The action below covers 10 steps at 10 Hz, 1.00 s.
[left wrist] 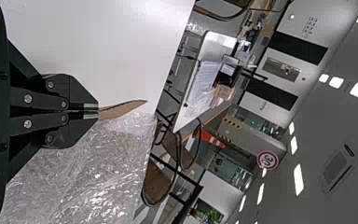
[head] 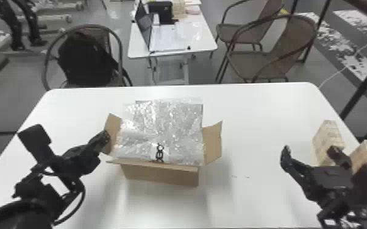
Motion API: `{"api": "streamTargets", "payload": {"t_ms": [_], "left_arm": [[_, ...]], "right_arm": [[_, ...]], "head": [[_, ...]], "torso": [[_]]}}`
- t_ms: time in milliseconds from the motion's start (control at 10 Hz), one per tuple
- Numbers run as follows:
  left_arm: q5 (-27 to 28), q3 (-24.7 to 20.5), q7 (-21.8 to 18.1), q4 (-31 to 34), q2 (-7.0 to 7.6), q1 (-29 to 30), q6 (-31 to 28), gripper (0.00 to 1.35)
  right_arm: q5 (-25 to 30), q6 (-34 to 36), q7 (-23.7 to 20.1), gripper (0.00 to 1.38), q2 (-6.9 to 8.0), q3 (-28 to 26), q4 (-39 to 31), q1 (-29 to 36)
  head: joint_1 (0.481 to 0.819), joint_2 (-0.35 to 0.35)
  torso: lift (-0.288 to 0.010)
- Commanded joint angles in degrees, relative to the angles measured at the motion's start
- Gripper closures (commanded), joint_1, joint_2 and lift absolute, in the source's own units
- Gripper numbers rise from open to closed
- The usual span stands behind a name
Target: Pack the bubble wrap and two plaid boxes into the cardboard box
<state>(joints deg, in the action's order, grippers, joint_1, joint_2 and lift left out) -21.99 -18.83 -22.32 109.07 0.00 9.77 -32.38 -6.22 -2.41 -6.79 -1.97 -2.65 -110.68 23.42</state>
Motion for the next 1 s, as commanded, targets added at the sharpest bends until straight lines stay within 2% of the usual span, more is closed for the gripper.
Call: {"api": "streamTargets", "payload": {"t_ms": [0,100,300,600,800,900], "left_arm": [[-0.34,-0.33,0.0,0.09,-0.15,0.34,0.21,1.22],[-0.43,-0.42,0.0,0.09,-0.15,0.52,0.3,1.22],[-0.51,-0.69,0.0,0.27,-0.15,0.87,0.47,1.22],[-0.78,-0.77,0.0,0.27,-0.15,1.04,0.56,1.22],[-0.95,-0.95,0.0,0.27,-0.15,1.22,0.82,1.22],[-0.95,-1.04,0.0,0.27,-0.15,1.31,0.91,1.22]], "right_arm": [[2.44,-7.08,2.57,0.11,1.27,-0.07,3.19,2.16],[0.59,-10.07,6.26,0.11,1.97,-0.07,5.91,3.39],[-1.69,-11.74,12.68,0.11,2.02,-2.18,8.81,4.97],[-4.42,-11.74,15.31,0.11,2.02,-7.72,12.77,4.35],[-5.65,-11.48,14.0,0.11,1.79,-10.18,16.02,1.98],[-6.09,-11.39,12.85,0.11,1.09,-10.62,17.69,0.31]], "head": [[0.695,0.054],[0.695,0.048],[0.695,0.024],[0.695,-0.06],[0.695,-0.112],[0.695,-0.119]], "torso": [[-0.108],[-0.108],[-0.108],[-0.108],[-0.108],[-0.108]]}}
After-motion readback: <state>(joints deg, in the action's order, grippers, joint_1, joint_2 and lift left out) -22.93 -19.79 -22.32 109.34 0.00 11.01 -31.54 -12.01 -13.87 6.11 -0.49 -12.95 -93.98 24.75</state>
